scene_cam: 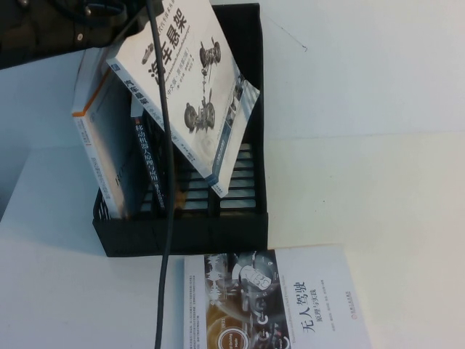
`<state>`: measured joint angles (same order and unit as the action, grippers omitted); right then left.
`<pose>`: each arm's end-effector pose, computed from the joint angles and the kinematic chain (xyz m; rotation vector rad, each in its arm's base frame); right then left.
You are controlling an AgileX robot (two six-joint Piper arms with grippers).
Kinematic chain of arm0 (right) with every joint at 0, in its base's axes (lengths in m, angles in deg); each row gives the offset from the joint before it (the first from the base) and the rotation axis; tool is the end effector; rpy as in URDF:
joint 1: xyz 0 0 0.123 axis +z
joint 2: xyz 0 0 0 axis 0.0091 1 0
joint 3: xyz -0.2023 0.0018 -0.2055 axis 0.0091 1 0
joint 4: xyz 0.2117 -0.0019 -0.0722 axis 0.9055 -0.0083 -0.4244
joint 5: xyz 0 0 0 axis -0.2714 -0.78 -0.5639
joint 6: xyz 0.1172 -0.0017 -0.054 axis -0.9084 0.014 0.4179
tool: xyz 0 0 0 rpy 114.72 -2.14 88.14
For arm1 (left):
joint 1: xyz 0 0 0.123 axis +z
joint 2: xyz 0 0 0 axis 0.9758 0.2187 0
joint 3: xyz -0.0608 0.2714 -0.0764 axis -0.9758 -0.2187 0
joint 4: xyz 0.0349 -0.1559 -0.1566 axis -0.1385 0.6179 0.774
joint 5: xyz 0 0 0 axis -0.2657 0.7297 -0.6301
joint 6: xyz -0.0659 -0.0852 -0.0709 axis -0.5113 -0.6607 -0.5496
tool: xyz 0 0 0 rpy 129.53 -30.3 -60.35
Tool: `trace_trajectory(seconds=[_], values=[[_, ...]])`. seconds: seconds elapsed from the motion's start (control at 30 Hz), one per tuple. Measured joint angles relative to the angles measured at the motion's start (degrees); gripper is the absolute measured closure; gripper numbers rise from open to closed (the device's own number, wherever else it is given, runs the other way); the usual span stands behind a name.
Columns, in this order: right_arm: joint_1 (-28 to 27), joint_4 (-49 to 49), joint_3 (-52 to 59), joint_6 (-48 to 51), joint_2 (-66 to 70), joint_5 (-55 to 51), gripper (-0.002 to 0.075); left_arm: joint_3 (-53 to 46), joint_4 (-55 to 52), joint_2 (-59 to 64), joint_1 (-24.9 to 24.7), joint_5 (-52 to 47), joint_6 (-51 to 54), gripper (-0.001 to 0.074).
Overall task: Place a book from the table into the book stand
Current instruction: Place the book on the book shelf
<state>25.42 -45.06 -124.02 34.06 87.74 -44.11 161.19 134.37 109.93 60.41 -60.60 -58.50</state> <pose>0.1030 0.0366 0.3154 -0.1355 2.1449 0.3267 0.3403 -0.1397 0.4095 0.0119 1.8601 -0.8022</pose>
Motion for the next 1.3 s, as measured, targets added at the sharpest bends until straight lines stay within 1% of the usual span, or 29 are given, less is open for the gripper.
trace_trajectory(seconds=[0.6, 1.3], values=[[0.0, 0.0, 0.0, 0.0, 0.0, 0.91, 0.0727, 0.0, -4.11, 2.4, -0.36, 0.36, -2.83, 0.0622], [0.0, 0.22, 0.0, -0.26, 0.8, 3.16, 0.0727, 0.0, -3.44, 6.37, -0.46, 1.04, -2.64, 0.0622]])
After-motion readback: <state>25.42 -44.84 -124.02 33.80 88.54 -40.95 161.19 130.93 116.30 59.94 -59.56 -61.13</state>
